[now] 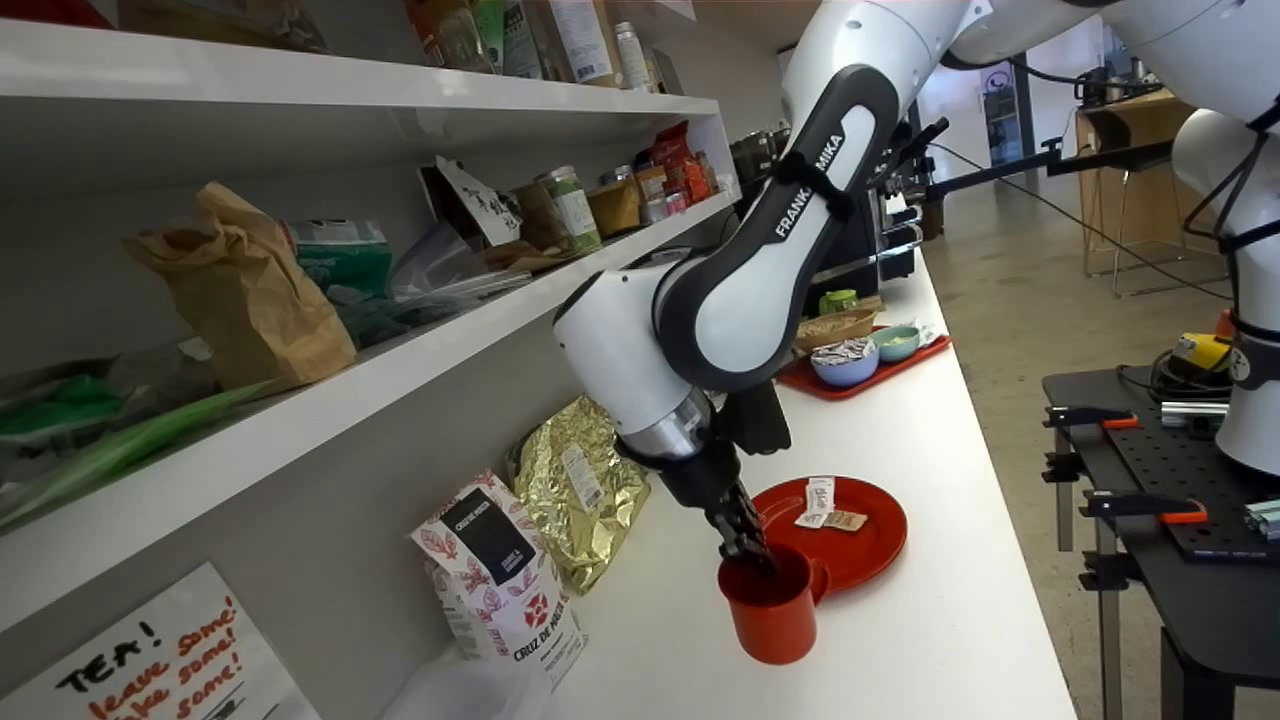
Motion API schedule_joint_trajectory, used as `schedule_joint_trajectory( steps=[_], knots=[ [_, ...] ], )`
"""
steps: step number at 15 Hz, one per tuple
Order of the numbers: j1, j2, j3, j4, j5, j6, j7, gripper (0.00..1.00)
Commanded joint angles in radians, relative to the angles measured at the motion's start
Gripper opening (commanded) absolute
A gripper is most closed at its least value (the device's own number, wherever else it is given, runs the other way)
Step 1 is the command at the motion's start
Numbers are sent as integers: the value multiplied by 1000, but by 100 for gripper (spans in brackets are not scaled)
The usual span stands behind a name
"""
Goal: Lift the mug from the countertop and put it on the plate
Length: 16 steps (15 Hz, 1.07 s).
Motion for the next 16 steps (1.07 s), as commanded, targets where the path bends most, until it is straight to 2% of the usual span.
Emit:
schedule_joint_trajectory(
  steps=[1,11,13,16],
  knots=[
    [-42,-102,-16,-107,-2,-2,1,2],
    [-218,-216,-76,-368,51,111,-9,2],
    [-254,-212,-97,-384,64,151,-18,2],
    [-316,-152,-127,-341,72,178,-73,2]
  ],
)
